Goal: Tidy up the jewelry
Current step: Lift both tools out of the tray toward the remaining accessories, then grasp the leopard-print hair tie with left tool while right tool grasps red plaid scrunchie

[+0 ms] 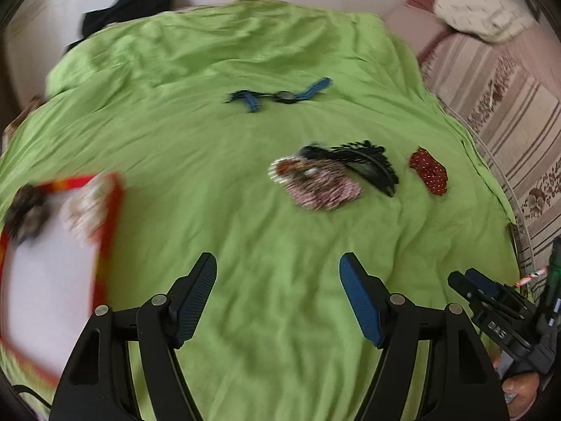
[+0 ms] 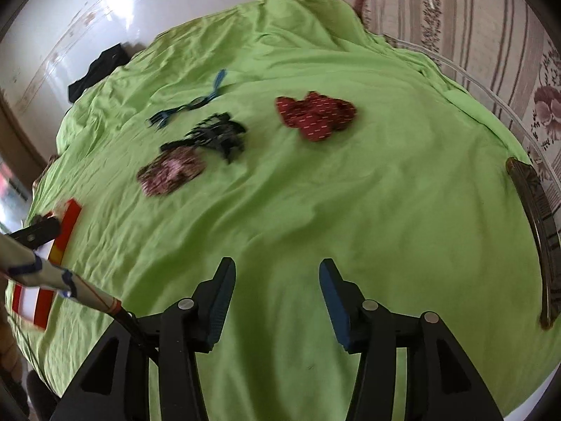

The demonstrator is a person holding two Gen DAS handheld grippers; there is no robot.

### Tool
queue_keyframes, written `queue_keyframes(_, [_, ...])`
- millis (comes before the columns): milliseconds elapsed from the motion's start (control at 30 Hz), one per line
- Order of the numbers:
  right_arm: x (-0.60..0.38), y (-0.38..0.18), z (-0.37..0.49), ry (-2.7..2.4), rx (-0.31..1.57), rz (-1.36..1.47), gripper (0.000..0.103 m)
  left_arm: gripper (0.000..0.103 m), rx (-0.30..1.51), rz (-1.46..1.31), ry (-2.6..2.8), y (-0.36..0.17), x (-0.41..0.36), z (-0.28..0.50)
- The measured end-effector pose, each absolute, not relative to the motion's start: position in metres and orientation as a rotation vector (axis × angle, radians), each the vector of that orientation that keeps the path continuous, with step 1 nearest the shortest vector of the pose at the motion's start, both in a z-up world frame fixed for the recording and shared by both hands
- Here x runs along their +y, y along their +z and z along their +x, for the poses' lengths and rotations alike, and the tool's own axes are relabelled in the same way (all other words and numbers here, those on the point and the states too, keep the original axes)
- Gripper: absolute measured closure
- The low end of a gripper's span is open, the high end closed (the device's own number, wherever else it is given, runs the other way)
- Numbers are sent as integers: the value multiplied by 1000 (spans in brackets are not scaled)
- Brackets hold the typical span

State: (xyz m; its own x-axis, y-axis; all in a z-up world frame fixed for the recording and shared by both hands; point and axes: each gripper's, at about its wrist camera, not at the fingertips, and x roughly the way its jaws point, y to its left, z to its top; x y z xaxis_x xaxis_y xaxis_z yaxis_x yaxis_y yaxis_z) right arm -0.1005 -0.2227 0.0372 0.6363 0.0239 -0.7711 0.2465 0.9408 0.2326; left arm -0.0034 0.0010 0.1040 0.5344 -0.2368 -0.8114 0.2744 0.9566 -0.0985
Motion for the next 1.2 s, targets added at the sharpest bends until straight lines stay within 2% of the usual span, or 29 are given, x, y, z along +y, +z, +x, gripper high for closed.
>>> queue_keyframes(167, [-242,36,-92,-135,860,364,49,31,995,55,-357,83,-33,47])
queue_keyframes(333, [-254,36,-83,-141,848,383,49,32,1098,-118,-358,56,-40,101])
queue_keyframes(400, [-256,36,-81,-144,845,381,49,62,1153,-207,-368,44,-40,116])
queue_keyframes(433, [-256,35,-79,-144,846,380,49,98,1190,-231,-372,38,-40,118])
queue_keyframes(567, [-257,32,-78,-144,854,381,49,98,1179,-180,-374,39,-37,103])
queue_keyframes(800, [-251,36,-79,-118,854,367,49,98,1130,-181,-397,69,28,43])
queue_keyframes(1000, [-240,41,-67,-91,849,357,49,95,1125,-119,-353,55,61,25])
queue_keyframes(1033, [-239,42,-63,-80,852,364,49,90,1123,-113,-354,54,62,25])
queue_keyframes(1100, [-234,43,-55,-50,861,371,48,72,1099,-98,-359,54,64,22])
queue_keyframes(1133, [-230,43,-52,-36,864,371,46,58,1083,-93,-356,54,64,21])
queue_keyframes(1167, [-225,42,-46,-14,870,372,44,51,1063,-94,-350,55,66,20])
queue_keyframes(1200, [-218,41,-39,12,878,373,44,51,1053,-96,-346,54,67,19])
